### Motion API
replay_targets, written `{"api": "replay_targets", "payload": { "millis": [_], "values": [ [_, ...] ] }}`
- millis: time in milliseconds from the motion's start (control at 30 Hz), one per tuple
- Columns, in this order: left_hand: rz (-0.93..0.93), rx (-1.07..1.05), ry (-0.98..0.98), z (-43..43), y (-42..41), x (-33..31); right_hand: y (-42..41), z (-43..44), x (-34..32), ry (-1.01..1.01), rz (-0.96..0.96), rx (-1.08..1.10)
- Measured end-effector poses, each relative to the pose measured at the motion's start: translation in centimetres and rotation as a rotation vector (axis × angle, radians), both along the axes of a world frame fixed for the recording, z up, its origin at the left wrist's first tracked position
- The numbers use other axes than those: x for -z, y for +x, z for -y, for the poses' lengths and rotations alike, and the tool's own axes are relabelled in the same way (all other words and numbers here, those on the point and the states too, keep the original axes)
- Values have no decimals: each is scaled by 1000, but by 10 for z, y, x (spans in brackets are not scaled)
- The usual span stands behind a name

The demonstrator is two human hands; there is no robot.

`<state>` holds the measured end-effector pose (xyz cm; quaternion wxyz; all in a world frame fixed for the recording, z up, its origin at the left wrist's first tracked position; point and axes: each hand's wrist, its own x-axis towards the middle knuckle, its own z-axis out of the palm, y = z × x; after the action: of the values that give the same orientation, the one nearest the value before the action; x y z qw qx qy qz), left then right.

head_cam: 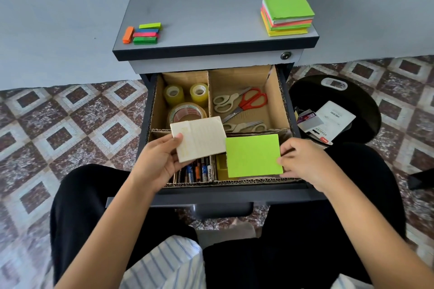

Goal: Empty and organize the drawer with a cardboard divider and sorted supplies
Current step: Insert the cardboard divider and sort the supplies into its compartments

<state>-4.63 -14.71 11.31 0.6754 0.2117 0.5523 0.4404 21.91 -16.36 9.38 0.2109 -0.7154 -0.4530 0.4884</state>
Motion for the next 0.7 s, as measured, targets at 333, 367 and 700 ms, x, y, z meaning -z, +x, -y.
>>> {"api": "replay_targets", "payload": {
  "millis": [333,367,700],
  "values": [
    [16,-76,10,-1,-17,-4,-19,-16,17,-45,529,-271],
    [17,-89,21,-2,-18,-5,-22,-16,20,-58,563,-295],
    [22,-28,27,3,-7,-6,-35,-23,29,-148,510,-376]
  ]
}}
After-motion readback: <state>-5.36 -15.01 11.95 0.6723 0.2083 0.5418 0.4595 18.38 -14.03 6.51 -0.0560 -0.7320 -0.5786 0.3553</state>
